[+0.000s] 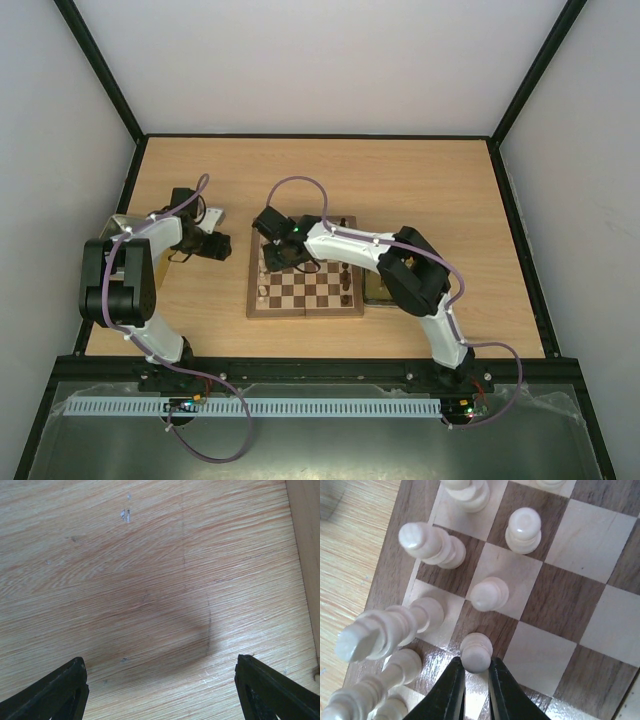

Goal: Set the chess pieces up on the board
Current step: Place the chess piece on the chessboard.

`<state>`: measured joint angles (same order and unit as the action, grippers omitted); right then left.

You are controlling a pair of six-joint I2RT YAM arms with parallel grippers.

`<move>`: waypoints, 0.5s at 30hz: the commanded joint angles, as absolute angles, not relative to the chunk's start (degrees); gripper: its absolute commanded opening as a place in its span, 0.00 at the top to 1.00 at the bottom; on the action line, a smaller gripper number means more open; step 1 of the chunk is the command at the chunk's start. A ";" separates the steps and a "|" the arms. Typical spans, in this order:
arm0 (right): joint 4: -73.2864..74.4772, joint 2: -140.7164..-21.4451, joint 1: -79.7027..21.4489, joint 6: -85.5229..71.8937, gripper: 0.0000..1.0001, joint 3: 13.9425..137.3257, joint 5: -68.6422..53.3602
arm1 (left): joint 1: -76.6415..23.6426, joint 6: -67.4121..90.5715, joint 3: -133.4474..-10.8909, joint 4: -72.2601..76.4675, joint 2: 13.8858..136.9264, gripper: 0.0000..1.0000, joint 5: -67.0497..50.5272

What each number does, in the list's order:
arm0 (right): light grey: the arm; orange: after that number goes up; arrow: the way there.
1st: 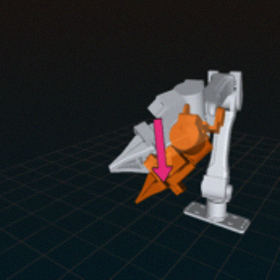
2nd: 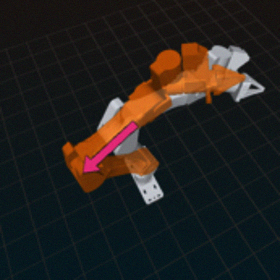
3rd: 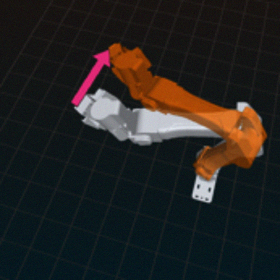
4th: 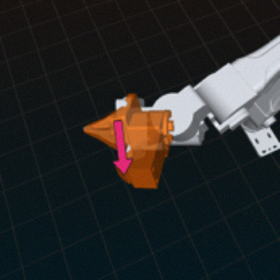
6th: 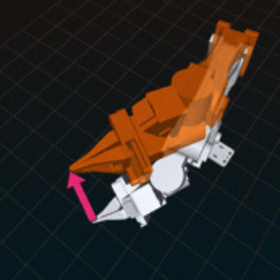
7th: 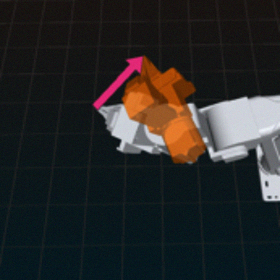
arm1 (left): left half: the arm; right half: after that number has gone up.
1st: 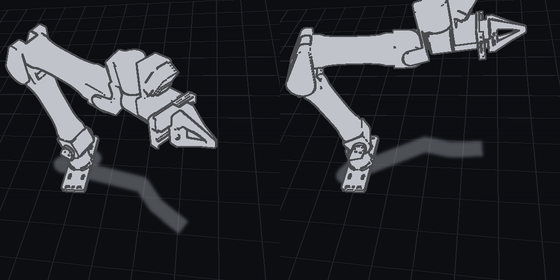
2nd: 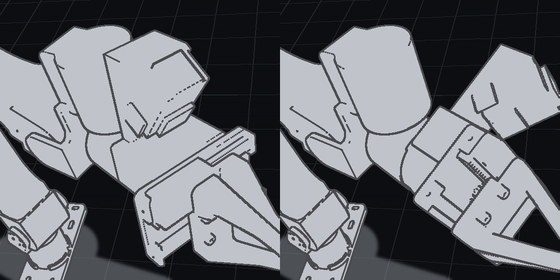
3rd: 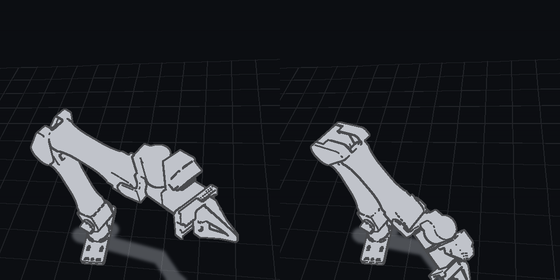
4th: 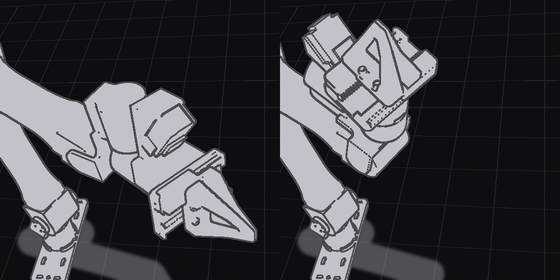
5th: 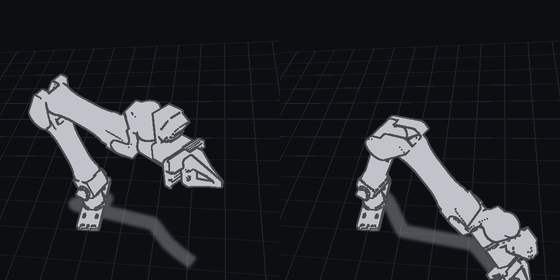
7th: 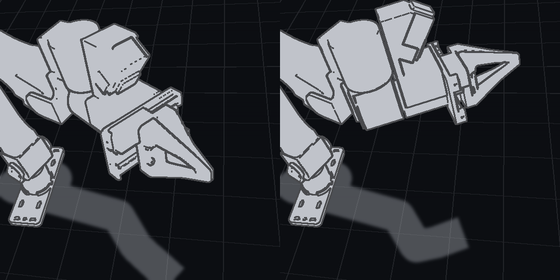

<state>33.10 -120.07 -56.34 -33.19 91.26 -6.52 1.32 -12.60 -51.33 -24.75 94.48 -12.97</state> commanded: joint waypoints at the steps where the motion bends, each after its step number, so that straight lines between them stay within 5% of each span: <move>1: 33.58 -121.33 -55.75 -32.74 0.87 92.73 -6.06 | 1.67 -12.83 -50.71 -24.89 93.52 0.20 -13.18; 15: 33.76 -120.34 -55.32 -32.87 0.86 91.22 -7.36 | 1.67 -13.01 -50.71 -24.79 93.69 0.20 -13.45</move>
